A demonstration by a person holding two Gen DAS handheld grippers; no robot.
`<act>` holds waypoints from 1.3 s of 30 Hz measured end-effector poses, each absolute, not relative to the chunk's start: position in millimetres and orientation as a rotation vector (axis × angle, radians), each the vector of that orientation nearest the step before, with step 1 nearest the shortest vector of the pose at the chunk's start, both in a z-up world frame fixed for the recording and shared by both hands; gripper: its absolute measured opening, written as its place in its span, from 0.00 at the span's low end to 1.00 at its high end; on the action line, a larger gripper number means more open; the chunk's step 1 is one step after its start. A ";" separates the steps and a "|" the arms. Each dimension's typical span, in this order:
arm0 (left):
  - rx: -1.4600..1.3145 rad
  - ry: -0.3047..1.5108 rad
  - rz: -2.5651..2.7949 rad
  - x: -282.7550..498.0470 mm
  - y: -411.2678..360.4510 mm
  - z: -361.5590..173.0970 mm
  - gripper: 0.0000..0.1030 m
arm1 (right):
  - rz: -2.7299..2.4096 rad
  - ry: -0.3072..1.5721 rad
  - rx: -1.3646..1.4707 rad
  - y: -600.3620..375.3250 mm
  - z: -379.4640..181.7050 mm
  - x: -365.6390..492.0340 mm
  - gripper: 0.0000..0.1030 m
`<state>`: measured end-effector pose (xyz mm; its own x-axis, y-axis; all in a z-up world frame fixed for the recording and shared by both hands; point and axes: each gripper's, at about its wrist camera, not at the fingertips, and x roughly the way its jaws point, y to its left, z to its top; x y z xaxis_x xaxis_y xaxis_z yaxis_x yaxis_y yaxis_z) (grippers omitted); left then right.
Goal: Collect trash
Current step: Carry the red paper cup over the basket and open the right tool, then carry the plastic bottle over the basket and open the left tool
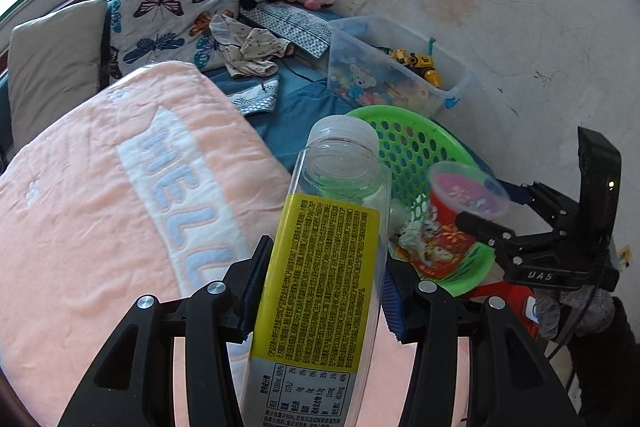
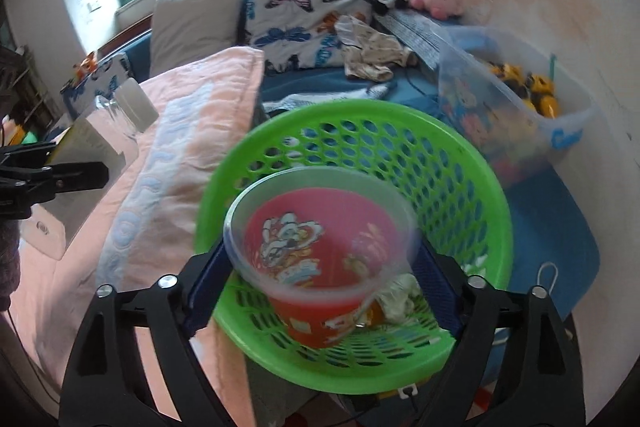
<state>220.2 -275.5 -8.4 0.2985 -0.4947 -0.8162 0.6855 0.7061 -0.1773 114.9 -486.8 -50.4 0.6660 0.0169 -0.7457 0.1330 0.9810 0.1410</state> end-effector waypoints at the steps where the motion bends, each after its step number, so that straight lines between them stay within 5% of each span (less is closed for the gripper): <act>1: 0.219 0.998 -0.798 220.4 -281.4 -9.3 0.46 | -0.077 0.838 0.203 -491.3 -51.9 112.1 0.88; 39: -0.016 1.151 -0.912 229.2 -410.6 -56.3 0.51 | -0.197 0.715 0.390 -538.6 -46.4 13.3 0.88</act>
<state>229.2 -410.6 -56.3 0.1023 -0.6254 -0.7736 0.6099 0.6538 -0.4479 13.3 -538.6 -46.4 0.7408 -0.0430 -0.6704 0.3061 0.9099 0.2799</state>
